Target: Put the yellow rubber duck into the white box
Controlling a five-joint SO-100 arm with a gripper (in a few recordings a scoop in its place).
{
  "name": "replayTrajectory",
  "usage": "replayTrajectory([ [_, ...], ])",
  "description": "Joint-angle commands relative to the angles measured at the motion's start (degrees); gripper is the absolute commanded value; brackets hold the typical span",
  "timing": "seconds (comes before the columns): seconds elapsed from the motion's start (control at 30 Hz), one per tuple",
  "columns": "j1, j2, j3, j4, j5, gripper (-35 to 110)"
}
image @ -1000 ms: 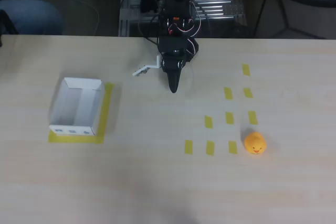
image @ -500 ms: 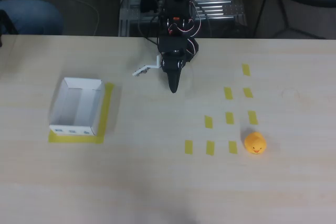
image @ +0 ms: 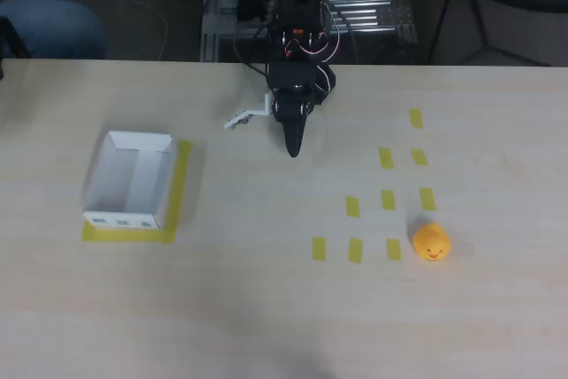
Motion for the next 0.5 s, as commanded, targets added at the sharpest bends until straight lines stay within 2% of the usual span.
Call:
replayTrajectory([
  [0.0,0.18,2.90,0.18,-0.79,0.97,0],
  [0.47,0.18,2.90,0.18,-0.79,0.97,0],
])
